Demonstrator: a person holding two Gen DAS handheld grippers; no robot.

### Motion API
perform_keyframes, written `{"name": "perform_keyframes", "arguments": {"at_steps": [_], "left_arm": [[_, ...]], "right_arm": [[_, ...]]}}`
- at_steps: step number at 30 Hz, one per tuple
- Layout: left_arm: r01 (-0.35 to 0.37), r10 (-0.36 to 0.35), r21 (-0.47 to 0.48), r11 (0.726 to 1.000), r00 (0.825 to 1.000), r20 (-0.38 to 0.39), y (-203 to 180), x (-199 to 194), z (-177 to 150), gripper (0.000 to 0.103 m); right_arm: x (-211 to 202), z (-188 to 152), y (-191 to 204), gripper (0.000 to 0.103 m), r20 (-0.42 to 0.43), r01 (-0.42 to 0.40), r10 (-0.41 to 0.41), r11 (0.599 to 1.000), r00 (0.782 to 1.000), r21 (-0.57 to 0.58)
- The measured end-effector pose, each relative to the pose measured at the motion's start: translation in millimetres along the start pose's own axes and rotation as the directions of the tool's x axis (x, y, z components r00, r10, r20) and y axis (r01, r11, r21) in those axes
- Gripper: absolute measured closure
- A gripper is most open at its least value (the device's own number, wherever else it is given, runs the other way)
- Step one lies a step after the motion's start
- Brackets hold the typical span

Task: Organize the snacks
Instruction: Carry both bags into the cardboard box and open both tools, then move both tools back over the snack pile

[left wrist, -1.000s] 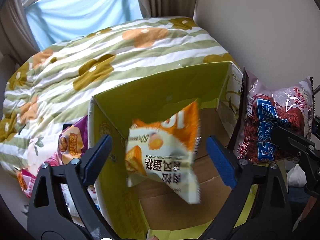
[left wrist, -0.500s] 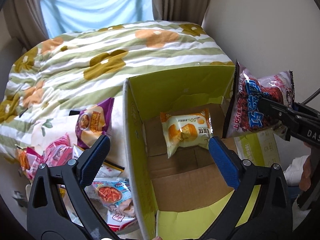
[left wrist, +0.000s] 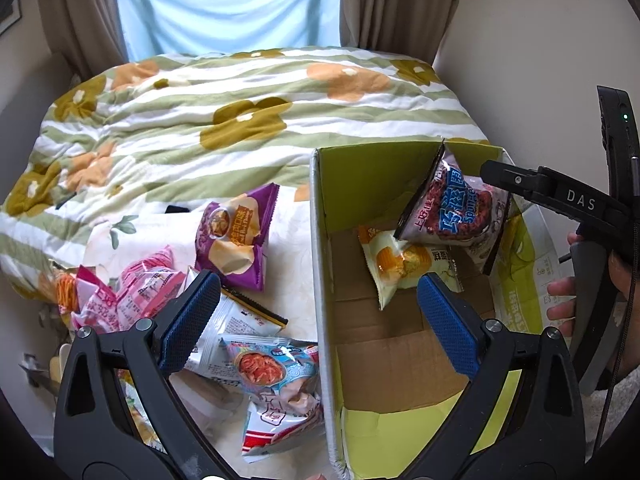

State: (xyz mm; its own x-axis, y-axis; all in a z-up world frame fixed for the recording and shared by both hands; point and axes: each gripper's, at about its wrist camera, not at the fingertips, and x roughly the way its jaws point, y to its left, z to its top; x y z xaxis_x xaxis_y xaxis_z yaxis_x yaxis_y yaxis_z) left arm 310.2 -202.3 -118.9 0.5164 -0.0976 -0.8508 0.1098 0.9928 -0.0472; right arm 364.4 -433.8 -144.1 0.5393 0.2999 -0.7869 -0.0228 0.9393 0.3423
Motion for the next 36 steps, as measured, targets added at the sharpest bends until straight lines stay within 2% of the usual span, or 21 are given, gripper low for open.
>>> {"name": "perform_keyframes", "arguments": {"at_steps": [2,6,10,20,23,29,36], "left_arm": [[-0.003,0.003,-0.003,1.0,1.0,-0.005,1,2,-4,0.005],[0.005,-0.005,-0.012,1.0,1.0,-0.018,0,5,-12,0.005],[0.014,-0.014,-0.009,1.0,1.0,-0.007,-3,-2,-16,0.005],[-0.023,0.025,-0.028,0.999,0.996,0.085,-2,-60,-25,0.005],[-0.044,0.048,-0.041,0.998,0.994,0.102,7,-81,-33,0.005],[-0.08,0.092,-0.084,0.993,0.986,0.139,42,-122,-60,0.005],[-0.103,0.122,-0.122,0.987,0.98,0.158,110,-155,-100,0.005]], "right_arm": [[-4,-4,-4,0.0,0.017,0.009,-0.009,1.0,1.0,0.003],[-10,-15,-4,0.0,-0.019,0.049,-0.05,0.998,0.999,-0.043],[-19,-21,-2,0.0,-0.022,0.053,-0.055,0.997,0.998,-0.055],[-65,-30,15,0.0,0.005,0.048,-0.048,0.992,0.999,-0.114],[-89,-34,29,0.0,0.058,0.062,-0.054,0.985,0.997,-0.158],[-116,-49,52,0.0,0.103,0.051,-0.03,0.978,0.994,-0.204],[-141,-90,103,0.0,0.141,0.048,-0.014,0.968,0.99,-0.245]]}}
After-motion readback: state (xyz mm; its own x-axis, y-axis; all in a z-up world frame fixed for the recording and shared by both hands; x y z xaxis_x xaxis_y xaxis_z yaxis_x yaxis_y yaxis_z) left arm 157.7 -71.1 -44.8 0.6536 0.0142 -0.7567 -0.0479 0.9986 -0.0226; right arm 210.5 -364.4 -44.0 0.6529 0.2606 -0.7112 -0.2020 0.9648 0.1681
